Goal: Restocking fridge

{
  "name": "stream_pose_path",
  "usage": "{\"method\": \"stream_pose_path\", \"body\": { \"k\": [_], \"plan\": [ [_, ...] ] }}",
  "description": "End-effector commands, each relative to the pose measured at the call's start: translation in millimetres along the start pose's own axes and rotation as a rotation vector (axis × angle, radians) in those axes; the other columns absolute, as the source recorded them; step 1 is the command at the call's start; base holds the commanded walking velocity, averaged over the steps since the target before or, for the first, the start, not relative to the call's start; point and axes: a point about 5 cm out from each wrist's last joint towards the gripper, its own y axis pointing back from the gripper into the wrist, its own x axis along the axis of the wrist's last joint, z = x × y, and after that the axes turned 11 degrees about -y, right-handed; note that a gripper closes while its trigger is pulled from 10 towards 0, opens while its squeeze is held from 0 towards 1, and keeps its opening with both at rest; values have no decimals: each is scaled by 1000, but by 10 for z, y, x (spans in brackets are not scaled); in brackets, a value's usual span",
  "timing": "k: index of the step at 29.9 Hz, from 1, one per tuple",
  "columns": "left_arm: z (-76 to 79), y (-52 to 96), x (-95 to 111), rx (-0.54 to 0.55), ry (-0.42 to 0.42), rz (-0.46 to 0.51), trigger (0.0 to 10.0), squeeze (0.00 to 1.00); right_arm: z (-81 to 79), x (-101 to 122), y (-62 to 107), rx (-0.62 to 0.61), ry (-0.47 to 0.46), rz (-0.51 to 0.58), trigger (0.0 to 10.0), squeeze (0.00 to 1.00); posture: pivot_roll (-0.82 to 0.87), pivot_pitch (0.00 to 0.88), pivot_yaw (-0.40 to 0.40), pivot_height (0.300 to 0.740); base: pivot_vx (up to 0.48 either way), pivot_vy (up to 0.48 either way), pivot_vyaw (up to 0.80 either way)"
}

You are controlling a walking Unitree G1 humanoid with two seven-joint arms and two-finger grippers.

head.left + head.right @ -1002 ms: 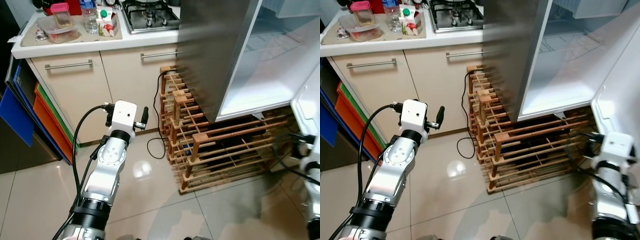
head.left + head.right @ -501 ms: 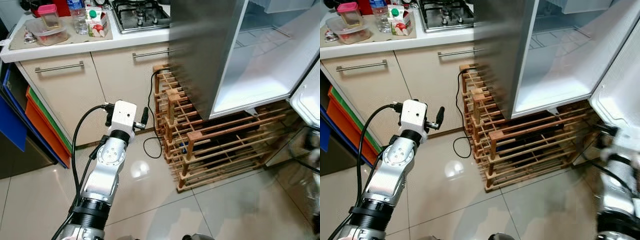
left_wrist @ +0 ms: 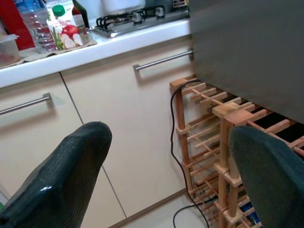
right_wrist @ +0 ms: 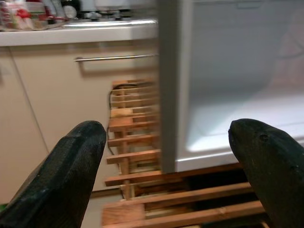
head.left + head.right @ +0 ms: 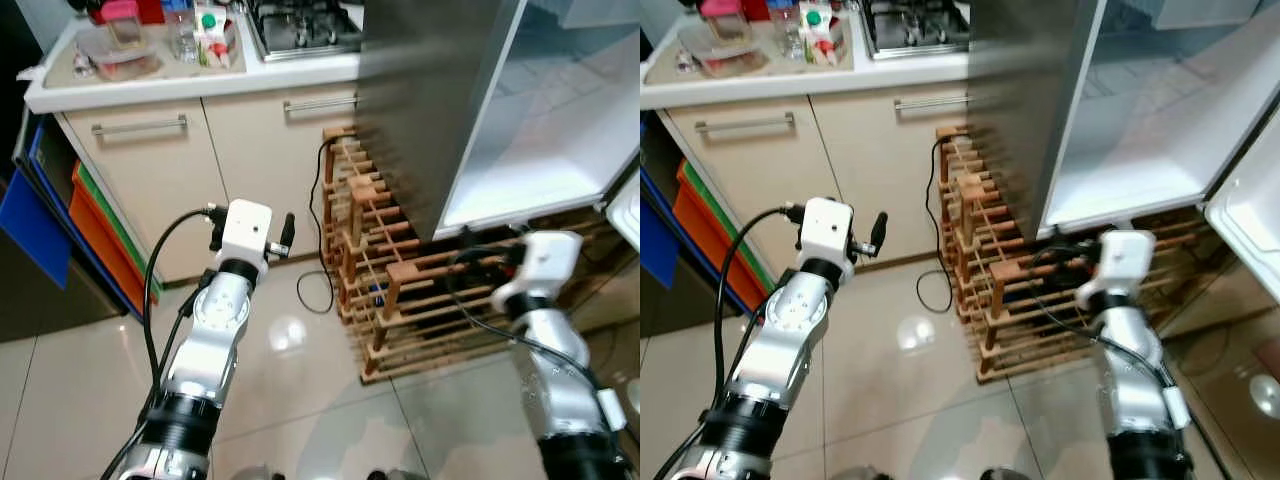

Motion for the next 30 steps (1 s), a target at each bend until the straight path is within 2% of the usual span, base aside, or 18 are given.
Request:
{"method": "stream_pose_path", "body": {
  "k": [1, 3, 6, 8, 9, 10, 11, 12, 13, 14, 18, 21, 30],
  "plan": [
    [-20, -30, 14, 6, -5, 4, 10000, 0, 68, 99, -27, -30, 17, 32, 10000, 0, -28, 21, 7, 740, 0, 0, 0],
    [-25, -43, 16, 8, -5, 6, 10000, 0, 198, 140, -45, -93, 24, 41, 10000, 0, -29, 23, 7, 740, 0, 0, 0],
    [-24, -48, 19, 10, -4, 8, 10000, 0, 281, 153, -36, -143, 20, 36, 10000, 0, -31, 23, 4, 740, 0, 0, 0],
    [-29, -55, 18, 13, -4, 8, 10000, 0, 469, 170, -7, -280, 45, 35, 10000, 0, -32, 25, 4, 740, 0, 0, 0],
    [-29, -55, 18, 13, -4, 8, 10000, 0, 469, 170, -7, -280, 45, 35, 10000, 0, -32, 25, 4, 740, 0, 0, 0],
    [-31, -57, 16, 14, -3, 7, 10000, 0, 546, 178, 9, -339, 54, 34, 10000, 0, -32, 25, 4, 740, 0, 0, 0],
    [-33, -60, 16, 16, -3, 7, 10000, 0, 741, 184, 66, -466, 45, 31, 10000, 0, -33, 25, 3, 740, 0, 0, 0],
    [-33, -60, 16, 16, -3, 7, 10000, 0, 741, 184, 66, -466, 45, 31, 10000, 0, -33, 25, 3, 740, 0, 0, 0],
    [-34, -61, 15, 17, 1, 8, 10000, 0, 886, 186, 128, -549, 46, 28, 10000, 0, -34, 27, 3, 740, 0, 0, 0],
    [-33, -62, 15, 15, 6, 9, 10000, 0, 913, 183, 142, -561, 46, 24, 10000, 0, -36, 29, 4, 740, 0, 0, 0],
    [-32, -70, 27, 6, 26, 19, 10000, 0, 919, 180, 164, -563, 62, 22, 10000, 0, -39, 32, 4, 740, 0, 0, 0],
    [-49, -79, 56, 14, 39, 33, 10000, 0, 842, 150, 156, -538, 72, 21, 10000, 0, -41, 35, 5, 740, 0, 0, 0],
    [-42, -66, 49, 35, 53, 20, 10000, 0, 747, 108, 126, -500, 80, 18, 10000, 0, -39, 38, 3, 740, 0, -454, 0]
  ]
}}
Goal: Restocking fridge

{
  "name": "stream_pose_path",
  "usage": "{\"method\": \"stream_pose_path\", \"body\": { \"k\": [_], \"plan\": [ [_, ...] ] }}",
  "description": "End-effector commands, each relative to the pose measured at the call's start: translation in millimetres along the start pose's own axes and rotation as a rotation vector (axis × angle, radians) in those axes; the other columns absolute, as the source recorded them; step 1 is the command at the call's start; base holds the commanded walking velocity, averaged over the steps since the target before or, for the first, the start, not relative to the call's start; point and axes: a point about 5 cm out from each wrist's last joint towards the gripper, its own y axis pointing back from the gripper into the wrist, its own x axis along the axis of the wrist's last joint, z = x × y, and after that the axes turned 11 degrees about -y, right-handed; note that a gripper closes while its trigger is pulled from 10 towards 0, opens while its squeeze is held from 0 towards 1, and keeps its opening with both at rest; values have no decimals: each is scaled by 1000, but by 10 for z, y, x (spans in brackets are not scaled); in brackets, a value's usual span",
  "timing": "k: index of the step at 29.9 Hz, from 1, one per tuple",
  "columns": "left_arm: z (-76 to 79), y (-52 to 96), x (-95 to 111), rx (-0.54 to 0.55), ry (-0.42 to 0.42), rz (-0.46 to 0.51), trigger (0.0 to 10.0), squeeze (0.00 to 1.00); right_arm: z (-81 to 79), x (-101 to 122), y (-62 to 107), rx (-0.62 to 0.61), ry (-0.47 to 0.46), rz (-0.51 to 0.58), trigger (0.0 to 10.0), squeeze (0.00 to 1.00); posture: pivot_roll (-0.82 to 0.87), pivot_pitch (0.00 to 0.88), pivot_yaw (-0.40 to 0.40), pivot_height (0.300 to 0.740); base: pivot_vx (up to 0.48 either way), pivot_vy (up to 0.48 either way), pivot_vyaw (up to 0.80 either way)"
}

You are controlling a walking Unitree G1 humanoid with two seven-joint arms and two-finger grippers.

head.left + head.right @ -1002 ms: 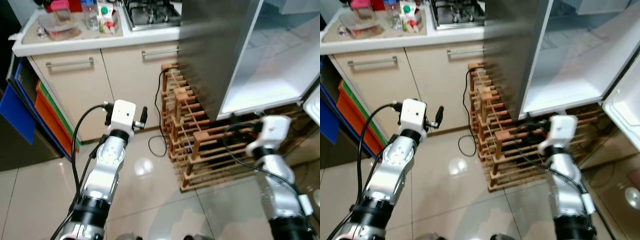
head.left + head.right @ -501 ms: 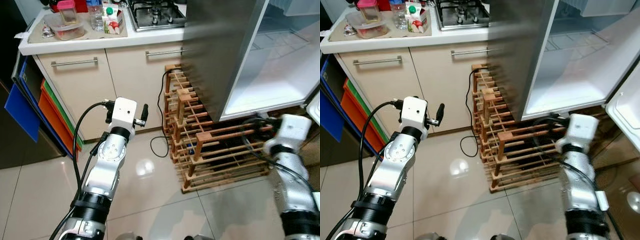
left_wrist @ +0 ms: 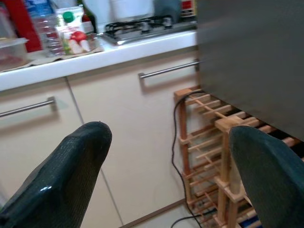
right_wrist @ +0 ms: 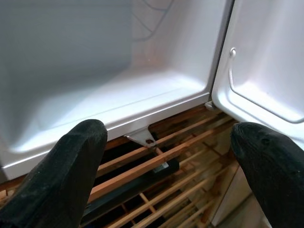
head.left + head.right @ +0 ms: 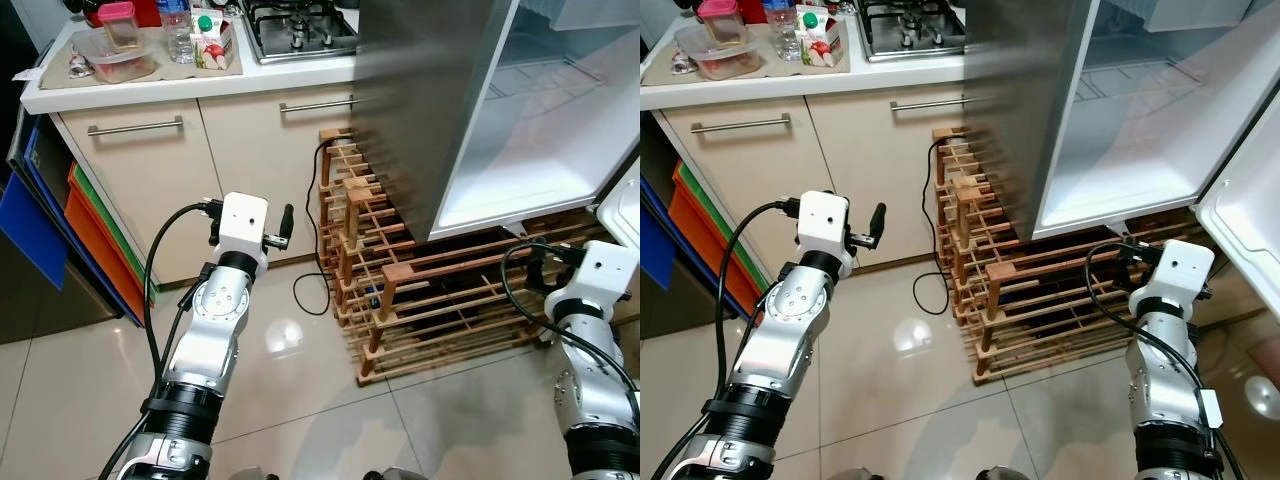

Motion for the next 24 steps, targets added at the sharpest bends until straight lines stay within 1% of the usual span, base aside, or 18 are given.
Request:
{"method": "stream_pose_path", "body": {
  "k": [1, 8, 10, 15, 18, 23, 24],
  "plan": [
    [63, -5, 38, -11, 10, 7, 10000, 0, 36, 29, 8, -3, 7, 15, 10000, 0, -39, 39, 3, 740, 0, -416, 0],
    [72, 2, 32, -7, 10, 7, 10000, 0, 10, 32, 9, 12, 12, 20, 10000, 0, -39, 38, 4, 740, 0, -416, 0],
    [71, 3, 29, -2, 23, 5, 10000, 0, 7, 33, 9, 14, 13, 20, 10000, 0, -40, 39, 4, 740, 146, -364, 0],
    [69, 3, 28, 3, 27, 3, 10000, 0, 10, 40, 7, 19, 23, 23, 10000, 0, -39, 39, 4, 740, 0, 0, 0],
    [68, 3, 22, 5, 23, 2, 10000, 0, 37, 55, -2, 1, 29, 29, 10000, 0, -40, 36, 4, 740, 0, 0, 0],
    [67, 3, 16, 6, 20, 1, 10000, 0, 117, 87, -29, -36, 38, 39, 10000, 0, -39, 31, 5, 740, 0, 0, 0],
    [67, 1, 14, 7, 19, 0, 10000, 0, 157, 93, -42, -55, 36, 37, 10000, 0, -40, 29, 5, 740, 0, 0, 0]
  ]
}}
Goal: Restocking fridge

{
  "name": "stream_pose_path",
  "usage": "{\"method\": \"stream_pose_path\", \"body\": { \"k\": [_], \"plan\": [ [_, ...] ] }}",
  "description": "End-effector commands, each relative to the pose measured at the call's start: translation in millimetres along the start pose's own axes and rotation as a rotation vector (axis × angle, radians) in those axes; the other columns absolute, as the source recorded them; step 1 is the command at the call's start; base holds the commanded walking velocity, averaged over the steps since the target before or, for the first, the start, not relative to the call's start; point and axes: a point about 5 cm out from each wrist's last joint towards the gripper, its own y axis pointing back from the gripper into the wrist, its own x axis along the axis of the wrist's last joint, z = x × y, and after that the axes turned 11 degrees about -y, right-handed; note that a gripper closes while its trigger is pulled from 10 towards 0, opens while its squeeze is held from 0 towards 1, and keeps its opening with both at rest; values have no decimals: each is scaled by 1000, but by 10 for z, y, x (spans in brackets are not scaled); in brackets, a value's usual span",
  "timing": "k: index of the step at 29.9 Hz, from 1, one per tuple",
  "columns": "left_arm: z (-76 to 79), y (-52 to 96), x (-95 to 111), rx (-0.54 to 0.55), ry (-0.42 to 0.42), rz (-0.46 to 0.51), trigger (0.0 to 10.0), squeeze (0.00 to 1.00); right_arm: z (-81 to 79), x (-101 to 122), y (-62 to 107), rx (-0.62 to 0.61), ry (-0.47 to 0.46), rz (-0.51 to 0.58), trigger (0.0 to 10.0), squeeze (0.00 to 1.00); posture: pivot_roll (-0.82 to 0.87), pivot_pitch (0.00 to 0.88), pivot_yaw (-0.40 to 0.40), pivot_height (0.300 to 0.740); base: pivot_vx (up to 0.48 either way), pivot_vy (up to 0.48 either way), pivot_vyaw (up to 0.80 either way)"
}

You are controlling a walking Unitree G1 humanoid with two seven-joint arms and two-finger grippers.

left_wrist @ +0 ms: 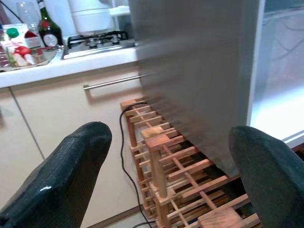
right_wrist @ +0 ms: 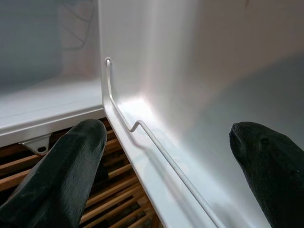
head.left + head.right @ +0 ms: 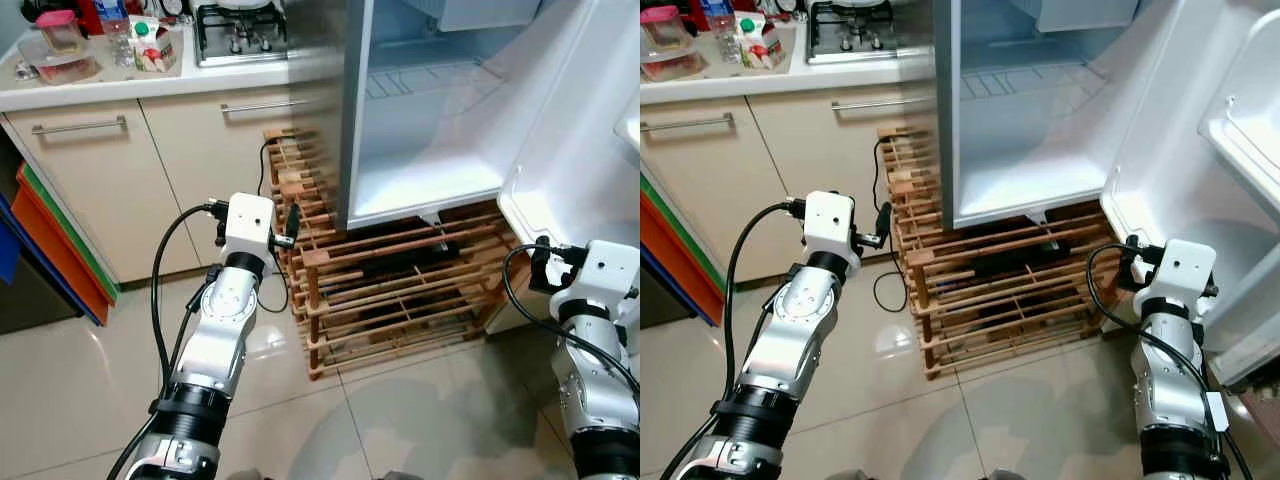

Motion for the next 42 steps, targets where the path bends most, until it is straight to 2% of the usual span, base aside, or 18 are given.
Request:
{"method": "stream_pose_path", "body": {
  "k": [1, 2, 4, 12, 14, 15, 16, 17, 21, 26, 28, 33, 34, 36, 39, 41, 42],
  "plan": [
    [-56, 1, -23, 23, -2, -9, 10000, 0, 60, 45, -43, -33, 0, 11, 10000, 0, -40, 29, 5, 740, 0, 0, 0],
    [-56, 1, -23, 23, -2, -9, 10000, 0, 60, 45, -43, -33, 0, 11, 10000, 0, -40, 29, 5, 740, 0, 0, 0],
    [-62, -4, -20, 25, -5, -9, 10000, 0, 182, 45, -66, -82, 5, 4, 10000, 0, -38, 28, 4, 740, 0, 0, 0],
    [-71, 5, -27, 22, -10, -11, 10000, 0, 497, 77, -122, -193, 36, -11, 10000, 0, -35, 32, 7, 740, 0, 0, 0],
    [-74, 5, -28, 22, -11, -11, 10000, 0, 532, 84, -129, -205, 36, -12, 10000, 0, -34, 34, 8, 740, 0, 0, 0],
    [-77, 5, -27, 22, -12, -11, 10000, 0, 602, 100, -144, -222, 45, -11, 10000, 0, -33, 37, 9, 740, 0, 0, 0],
    [-85, 9, -26, 22, -13, -11, 10000, 0, 758, 135, -168, -264, 69, -13, 10000, 0, -32, 42, 11, 740, 0, 0, 0],
    [-84, 10, -28, 21, -14, -12, 10000, 0, 842, 164, -178, -288, 78, -11, 10000, 0, -32, 42, 11, 740, 0, 0, 0],
    [-88, 17, -35, 21, -16, -14, 10000, 0, 972, 223, -189, -326, 95, -5, 10000, 0, -31, 47, 12, 740, 0, 0, 0],
    [-86, 3, -20, 19, -17, -12, 10000, 0, 1266, 313, -182, -427, 152, -11, 10000, 0, -32, 55, 12, 740, 0, 0, 0],
    [-88, 2, -17, 19, -18, -11, 10000, 0, 1313, 346, -186, -435, 157, -2, 10000, 0, -32, 55, 12, 740, 0, 0, 0],
    [-93, 0, -22, 18, -19, -13, 10000, 0, 1221, 360, -213, -383, 176, 23, 10000, 0, -34, 56, 14, 740, 0, 0, 0],
    [-93, -1, -21, 18, -19, -13, 10000, 0, 1147, 349, -225, -351, 170, 33, 10000, 0, -35, 56, 14, 740, 0, 0, 0],
    [-93, -5, -21, 18, -19, -13, 10000, 0, 882, 297, -244, -241, 152, 55, 10000, 0, -35, 56, 15, 740, 0, 0, 0],
    [-95, -12, -18, 18, -19, -12, 10000, 0, 608, 226, -240, -141, 146, 70, 10000, 0, -34, 55, 19, 740, 0, 0, 0],
    [-92, -16, -11, 17, -19, -11, 10000, 0, 502, 191, -234, -107, 135, 71, 10000, 0, -34, 55, 21, 740, 0, 0, 0],
    [-92, -16, -11, 17, -19, -11, 10000, 0, 502, 191, -234, -107, 135, 71, 10000, 0, -34, 55, 21, 740, 0, 0, 0]
  ]
}}
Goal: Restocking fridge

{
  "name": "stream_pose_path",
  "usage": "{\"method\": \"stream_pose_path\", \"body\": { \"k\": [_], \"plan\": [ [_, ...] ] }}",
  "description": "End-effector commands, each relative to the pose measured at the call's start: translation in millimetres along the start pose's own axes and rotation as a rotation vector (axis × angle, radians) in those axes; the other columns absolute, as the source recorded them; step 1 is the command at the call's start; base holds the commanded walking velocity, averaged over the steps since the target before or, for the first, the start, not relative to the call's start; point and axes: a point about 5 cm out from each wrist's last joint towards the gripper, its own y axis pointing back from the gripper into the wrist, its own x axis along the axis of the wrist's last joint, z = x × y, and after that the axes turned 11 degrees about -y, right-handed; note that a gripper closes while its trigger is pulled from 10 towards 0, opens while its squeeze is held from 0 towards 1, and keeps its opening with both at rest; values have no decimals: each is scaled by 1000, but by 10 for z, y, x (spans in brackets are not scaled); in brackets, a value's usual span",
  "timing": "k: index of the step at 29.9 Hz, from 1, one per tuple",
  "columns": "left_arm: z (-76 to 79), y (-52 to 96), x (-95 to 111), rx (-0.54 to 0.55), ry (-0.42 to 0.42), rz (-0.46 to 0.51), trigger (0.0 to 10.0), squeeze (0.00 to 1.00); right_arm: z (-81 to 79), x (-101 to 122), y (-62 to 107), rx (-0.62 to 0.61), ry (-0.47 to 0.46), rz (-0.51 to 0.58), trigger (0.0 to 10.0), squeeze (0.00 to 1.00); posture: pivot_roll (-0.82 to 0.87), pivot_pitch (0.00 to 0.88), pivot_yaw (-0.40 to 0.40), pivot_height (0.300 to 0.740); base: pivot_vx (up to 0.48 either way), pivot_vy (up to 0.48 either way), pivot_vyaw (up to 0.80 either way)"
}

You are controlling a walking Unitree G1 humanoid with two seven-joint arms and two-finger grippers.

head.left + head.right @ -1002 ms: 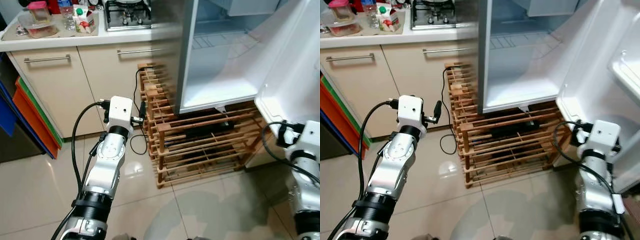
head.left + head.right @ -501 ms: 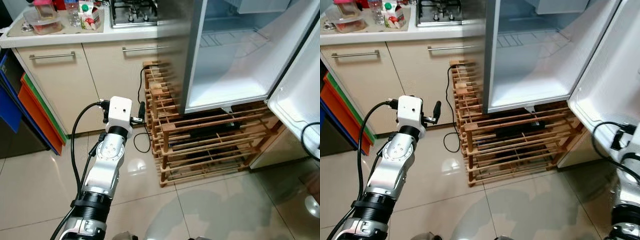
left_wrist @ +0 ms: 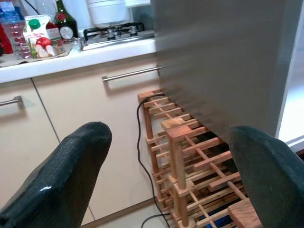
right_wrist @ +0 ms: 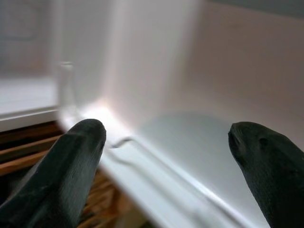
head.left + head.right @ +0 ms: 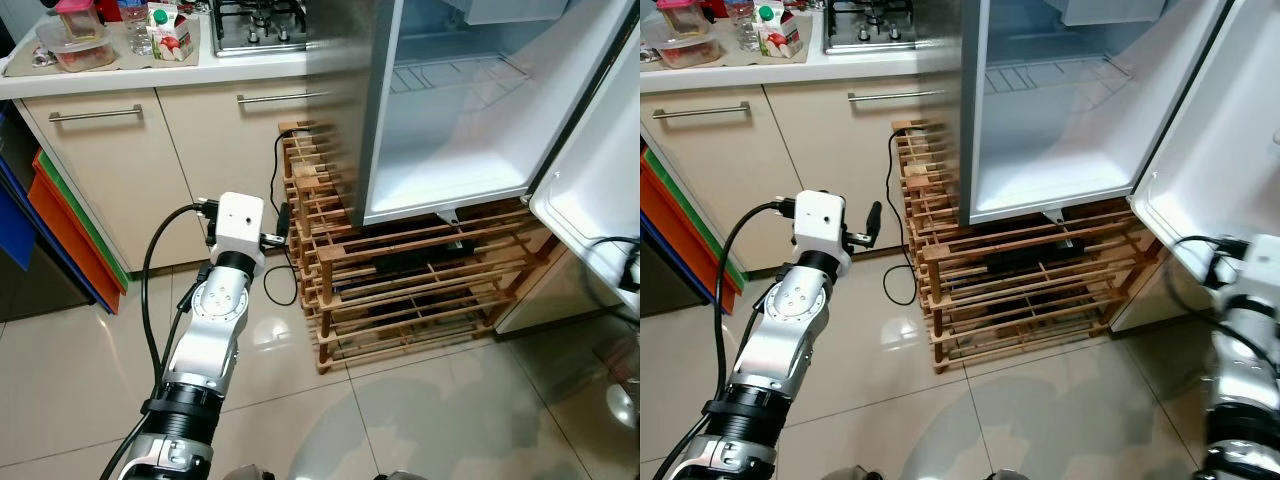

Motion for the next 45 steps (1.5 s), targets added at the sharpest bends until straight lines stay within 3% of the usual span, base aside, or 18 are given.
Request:
{"method": "stream_pose_path", "body": {
  "k": [1, 4, 6, 9, 11, 15, 16, 24, 28, 34, 42, 45],
  "plan": [
    [-8, -19, 19, 0, -3, -1, 10000, 0, 8, 62, -12, 11, 2, 30, 10000, 0, -34, 55, 21, 740, 0, 0, 0],
    [-6, -19, 24, -1, -4, 0, 10000, 0, -1, 83, -12, 20, 11, 50, 10000, 0, -32, 55, 21, 740, 0, 0, 0],
    [-15, -15, 14, 2, -7, -2, 10000, 0, -123, 204, 37, 131, -16, 134, 10000, 0, -32, 55, 17, 740, 0, 0, 0],
    [-14, -7, 14, 5, -7, -2, 10000, 0, -288, 212, 155, 298, -81, 111, 10000, 0, -27, 53, 12, 740, 0, 0, 0],
    [-14, -3, 13, 5, -6, -2, 10000, 0, -294, 198, 199, 336, -84, 95, 10000, 0, -27, 53, 12, 740, 0, 0, 0],
    [0, 12, -4, 0, -2, -7, 10000, 0, -166, 47, 339, 386, -88, -8, 10000, 0, -39, 47, 10, 740, 0, 0, 0],
    [12, 16, -10, -6, -1, -8, 10000, 0, -51, -67, 390, 357, -84, -69, 10000, 0, -39, 47, 10, 740, 0, 0, 0],
    [31, -6, 10, -16, -1, -2, 10000, 0, 208, -314, 468, 233, -52, -196, 10000, 0, -51, 40, 18, 740, 0, 0, 0],
    [16, -9, 11, -17, -7, 0, 10000, 0, 387, -459, 519, 188, 34, -270, 10000, 0, -46, 42, 18, 740, 0, 0, 0],
    [7, 2, -1, -15, -11, -4, 10000, 0, 593, -507, 523, 132, 82, -307, 10000, 0, -40, 42, 18, 740, 0, 0, 0],
    [-1, 9, -3, -16, -14, -6, 10000, 0, 850, -391, 400, 41, 150, -290, 10000, 0, -38, 53, 29, 740, 0, 0, 0],
    [9, 9, -4, -21, -14, -8, 10000, 0, 1100, -256, 306, -72, 238, -266, 10000, 0, -41, 55, 33, 740, 0, 0, 0]
  ]
}}
